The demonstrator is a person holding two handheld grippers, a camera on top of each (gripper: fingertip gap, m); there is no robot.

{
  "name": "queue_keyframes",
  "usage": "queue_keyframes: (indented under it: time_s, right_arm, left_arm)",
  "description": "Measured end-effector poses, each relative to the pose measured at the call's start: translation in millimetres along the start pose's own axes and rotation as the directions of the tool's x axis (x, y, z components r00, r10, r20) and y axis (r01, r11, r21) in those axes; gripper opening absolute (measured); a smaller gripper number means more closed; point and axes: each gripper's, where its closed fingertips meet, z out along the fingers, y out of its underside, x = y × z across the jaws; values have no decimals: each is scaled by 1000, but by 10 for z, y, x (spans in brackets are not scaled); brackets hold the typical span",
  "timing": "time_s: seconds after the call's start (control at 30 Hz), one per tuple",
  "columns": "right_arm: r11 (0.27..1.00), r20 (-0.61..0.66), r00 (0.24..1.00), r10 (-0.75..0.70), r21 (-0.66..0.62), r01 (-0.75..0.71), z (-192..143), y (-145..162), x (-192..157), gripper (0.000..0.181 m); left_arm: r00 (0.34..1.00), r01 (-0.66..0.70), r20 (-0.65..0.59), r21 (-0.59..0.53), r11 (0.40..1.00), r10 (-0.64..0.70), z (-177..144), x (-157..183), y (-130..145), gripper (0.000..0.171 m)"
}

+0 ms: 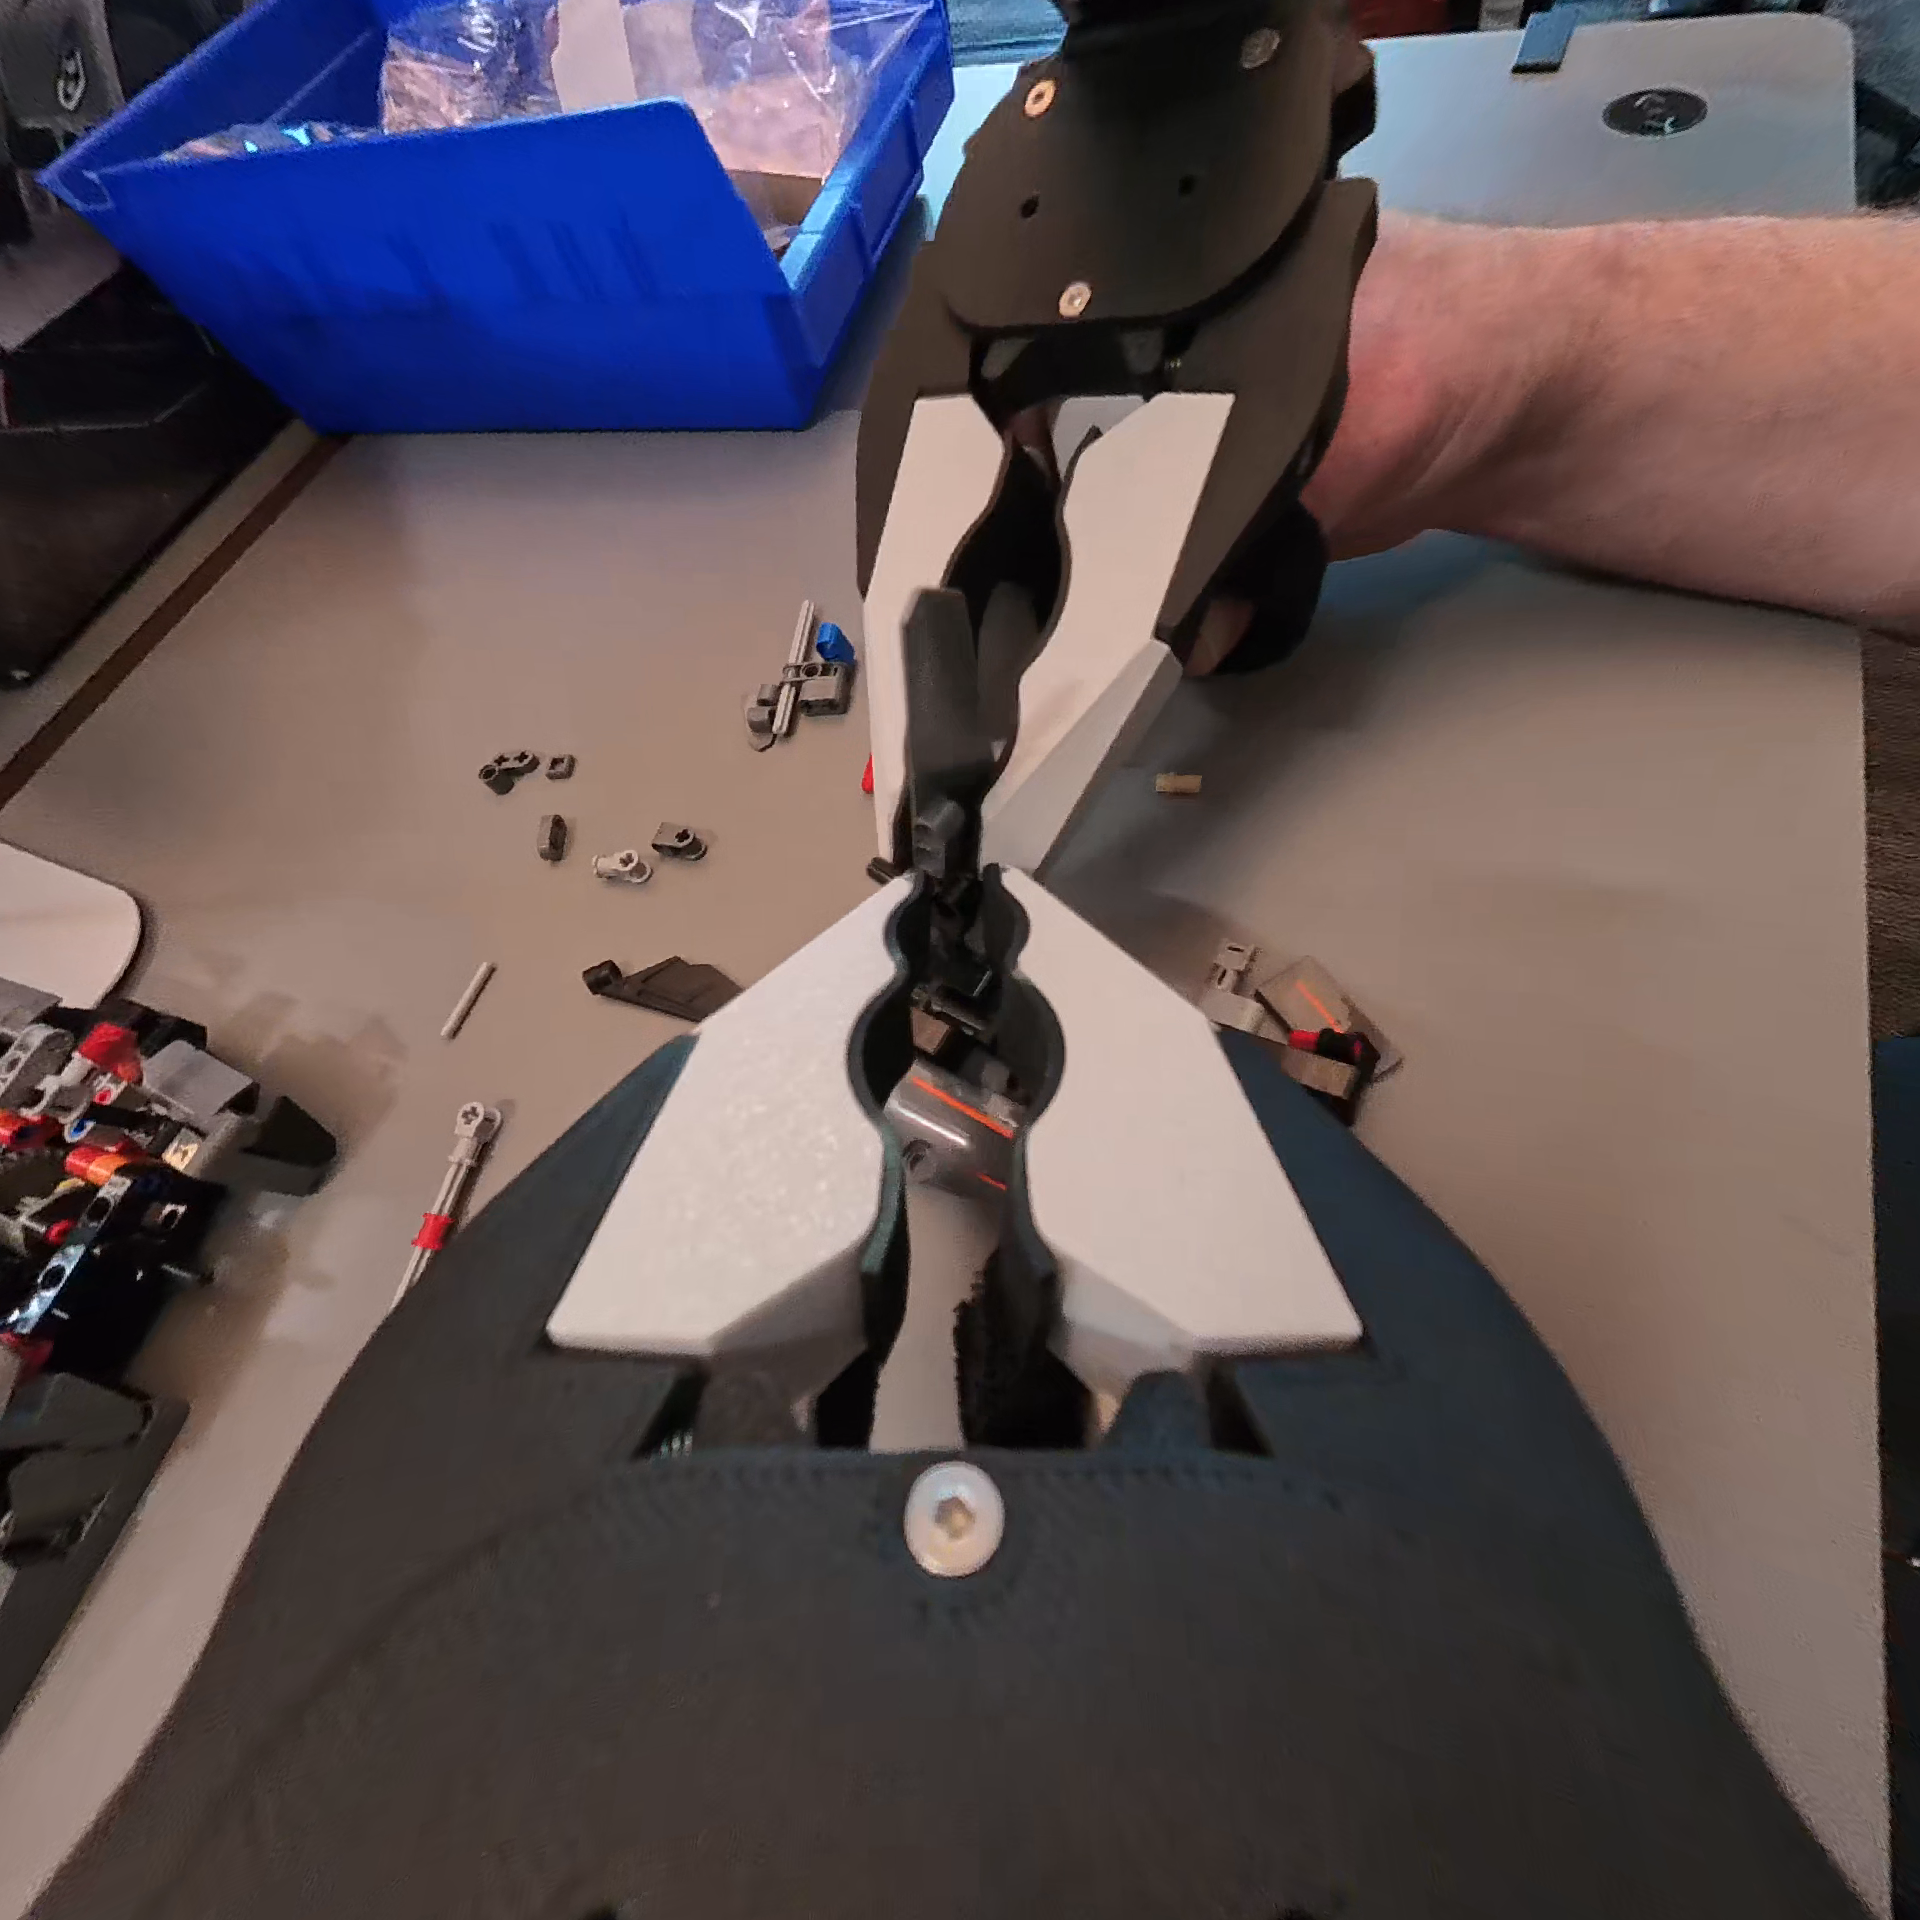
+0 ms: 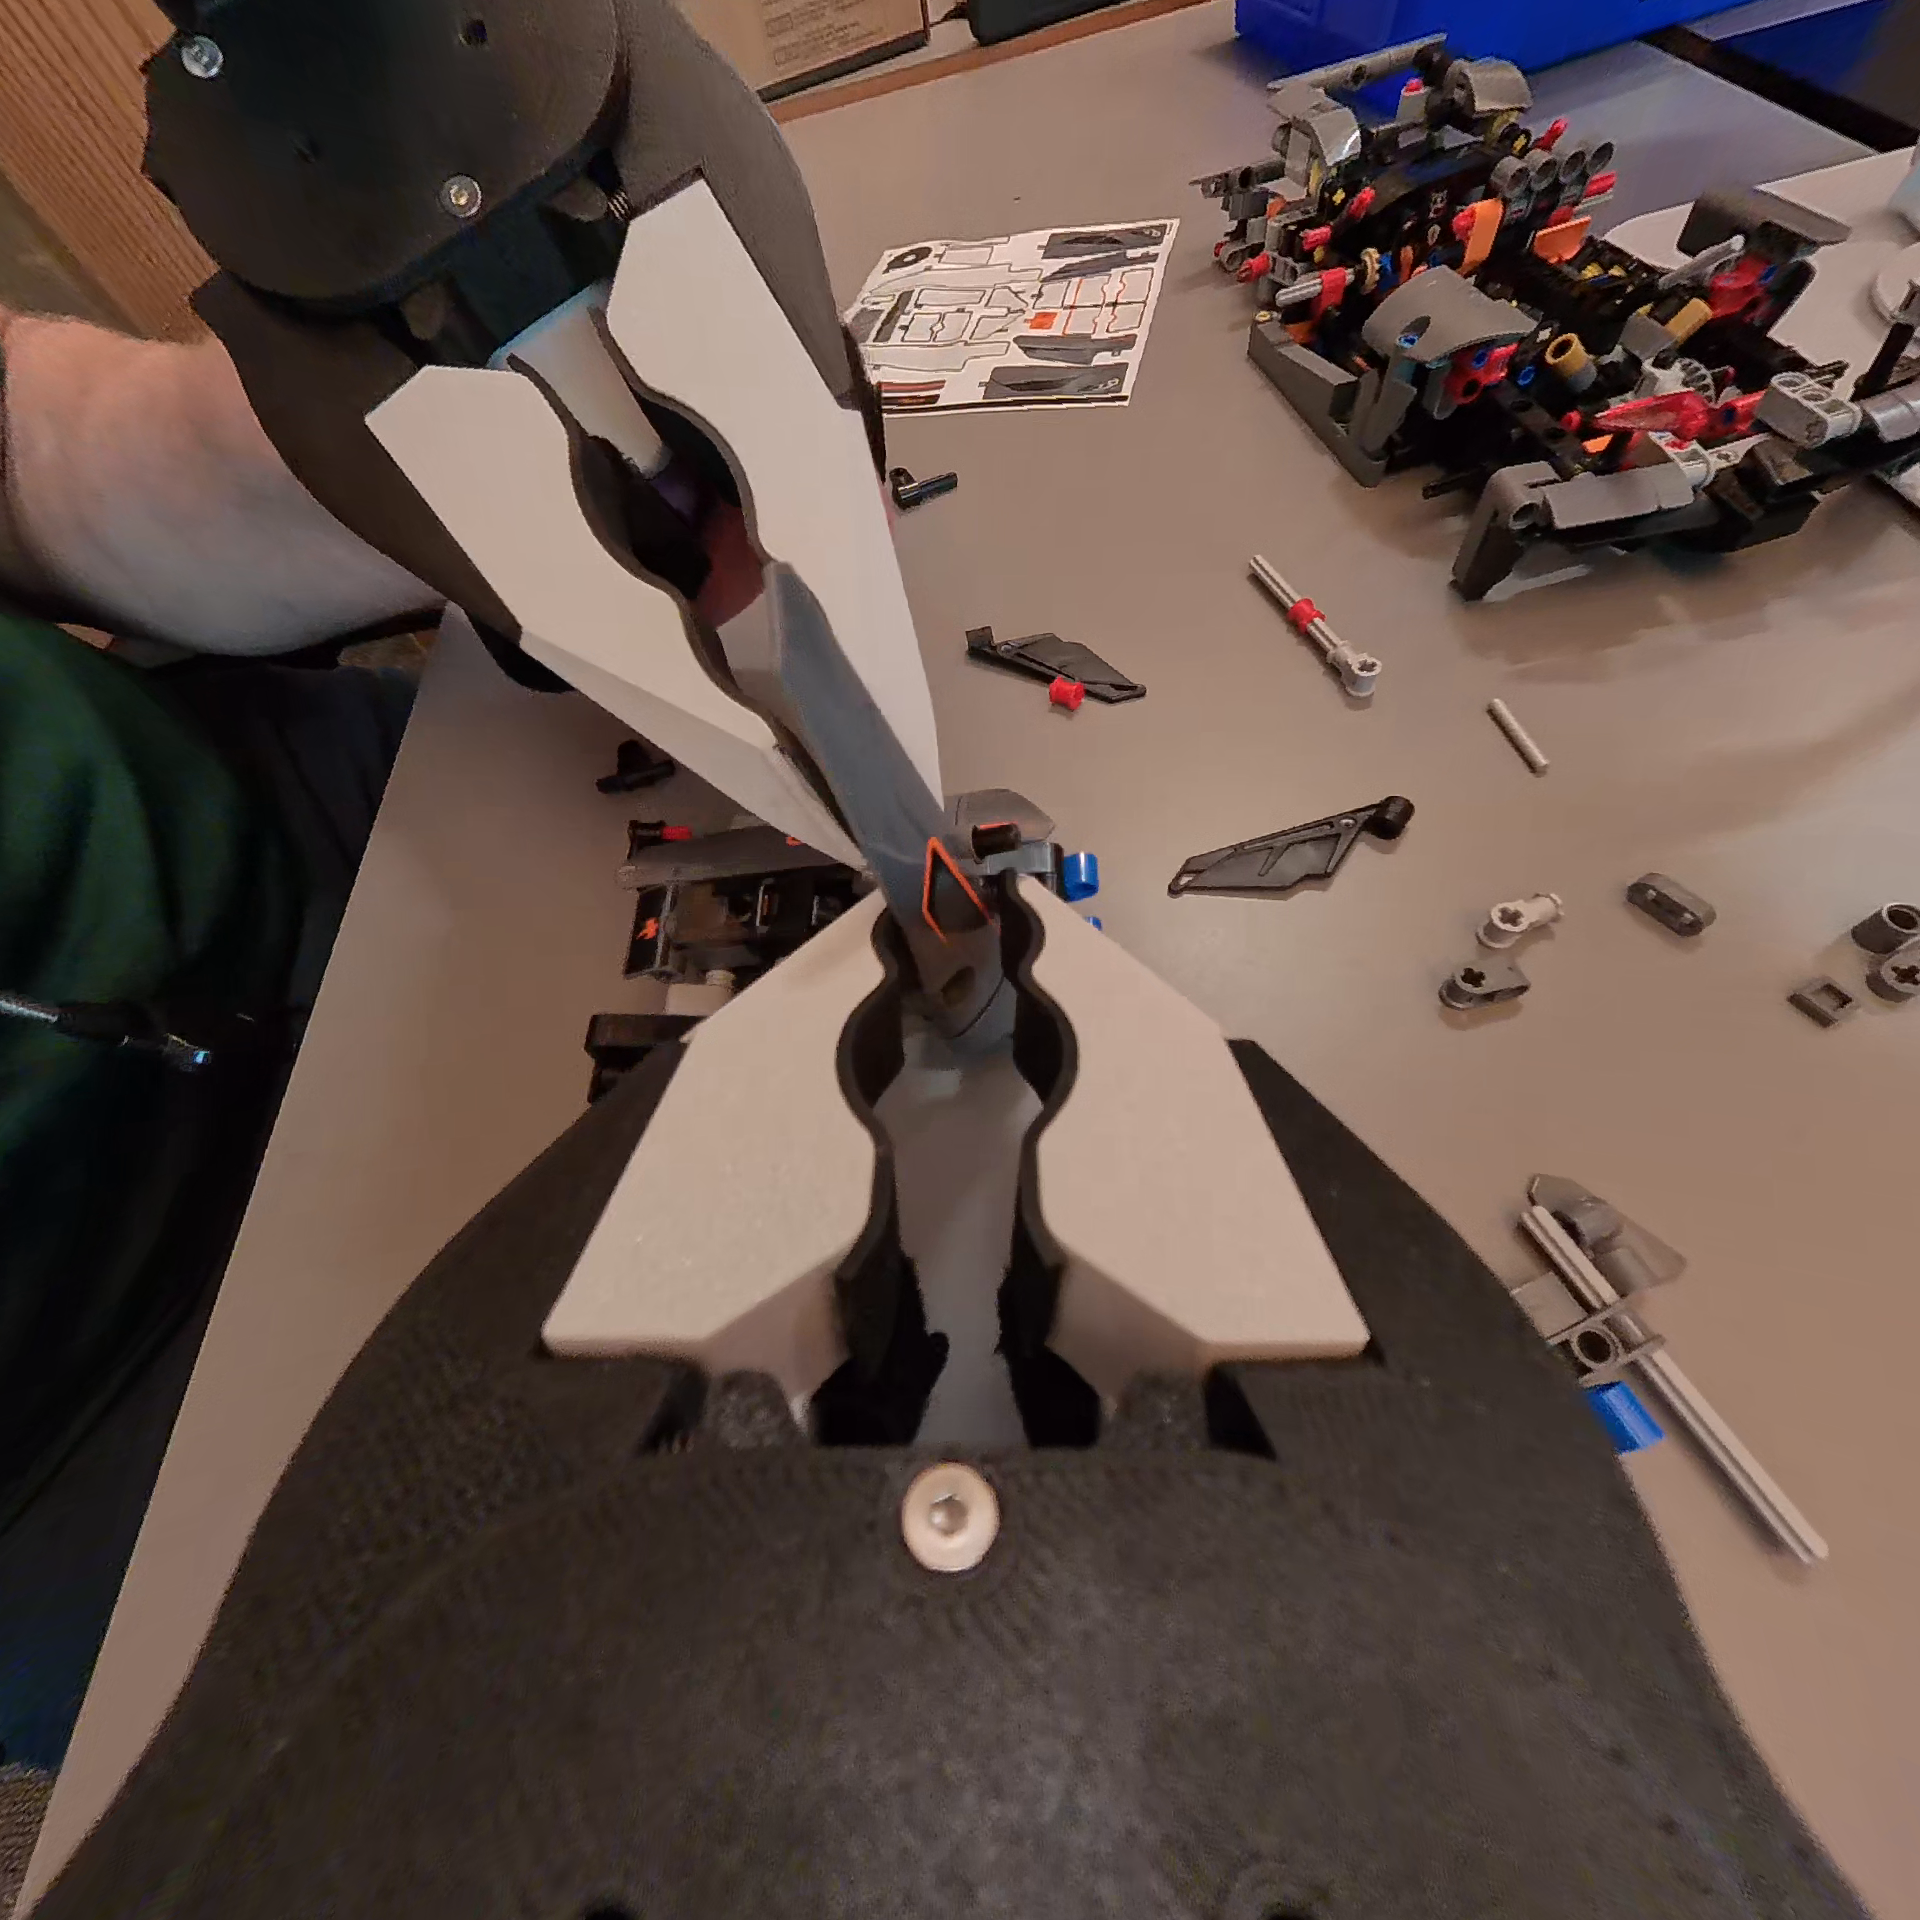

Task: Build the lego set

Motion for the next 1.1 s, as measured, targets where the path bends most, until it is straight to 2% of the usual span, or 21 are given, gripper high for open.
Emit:
queue_keyframes:
  time_s: [0.1,0.4,0.7,0.9,1.0,1.1]
  right_arm:
    - [1000,1,1000,3,1,-3,-10,3,-1,15]
    - [999,-32,999,-36,-14,36,21,12,5,6]
    - [999,-39,998,-44,-23,43,66,8,-6,5]
    - [999,-41,998,-48,-18,47,81,-7,-19,6]
    - [998,-63,997,-50,-32,48,97,9,8,4]
    - [999,-79,996,-45,-31,42,89,8,36,5]
  left_arm:
    - [1000,-4,-4,-2,1000,4,-9,-11,11,7]
    - [1000,-9,-17,12,1000,9,-28,50,30,5]
    - [998,-36,45,11,999,36,-61,59,79,5]
    - [996,84,-26,76,994,-82,-114,32,60,3]
    - [995,83,-65,102,991,-76,-124,104,60,0]
    - [998,17,-58,108,994,-11,-127,181,56,0]
